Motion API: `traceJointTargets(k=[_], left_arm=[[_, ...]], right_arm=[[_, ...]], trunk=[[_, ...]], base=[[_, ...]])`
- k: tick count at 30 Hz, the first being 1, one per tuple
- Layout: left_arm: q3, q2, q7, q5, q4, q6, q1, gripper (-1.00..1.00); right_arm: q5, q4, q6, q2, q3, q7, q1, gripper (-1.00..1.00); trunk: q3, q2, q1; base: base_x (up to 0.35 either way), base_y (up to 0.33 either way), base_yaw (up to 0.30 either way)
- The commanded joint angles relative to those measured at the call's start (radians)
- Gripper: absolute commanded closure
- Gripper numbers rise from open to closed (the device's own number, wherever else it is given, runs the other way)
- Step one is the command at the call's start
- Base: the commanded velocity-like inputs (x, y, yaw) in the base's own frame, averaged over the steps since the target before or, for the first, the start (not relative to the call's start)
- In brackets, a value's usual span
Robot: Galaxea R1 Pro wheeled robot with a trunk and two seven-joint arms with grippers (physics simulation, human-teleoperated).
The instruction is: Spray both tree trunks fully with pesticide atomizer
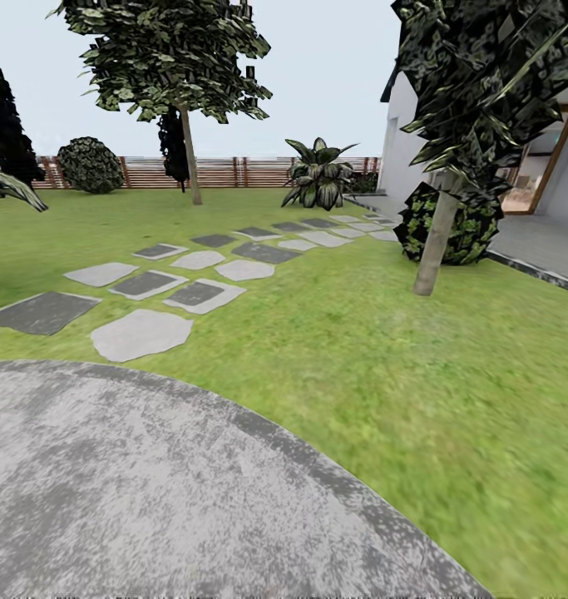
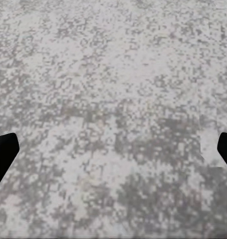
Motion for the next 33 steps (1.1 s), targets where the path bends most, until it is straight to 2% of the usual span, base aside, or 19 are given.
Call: traceJointTargets(k=[1, 10, 15, 33], left_arm=[[-0.001, 0.0, 0.003, 0.001, 0.001, -0.003, -0.001, -1.0], [-0.001, 0.001, 0.003, 0.004, 0.001, -0.005, -0.001, -1.0], [-0.002, 0.001, 0.003, 0.001, 0.001, -0.004, -0.001, -1.0], [-0.003, -0.002, 0.001, -0.002, 0.001, -0.003, -0.001, -1.0]], right_arm=[[0.0, 0.001, -0.003, 0.0, 0.0, 0.0, 0.0, -1.0], [0.0, 0.001, -0.003, 0.0, 0.0, 0.0, 0.0, -1.0], [0.0, 0.001, -0.003, 0.0, 0.0, 0.0, 0.0, -1.0], [0.0, 0.001, -0.003, 0.0, 0.001, 0.0, 0.0, -1.0]], trunk=[[-0.001, 0.0, 0.0], [-0.001, 0.0, 0.0], [-0.001, 0.0, 0.0], [-0.001, 0.0, 0.0]], base=[[-0.093, 0.0, 0.0], [-0.017, 0.0, 0.011], [-0.006, -0.007, 0.169], [-0.157, -0.21, 0.03]])
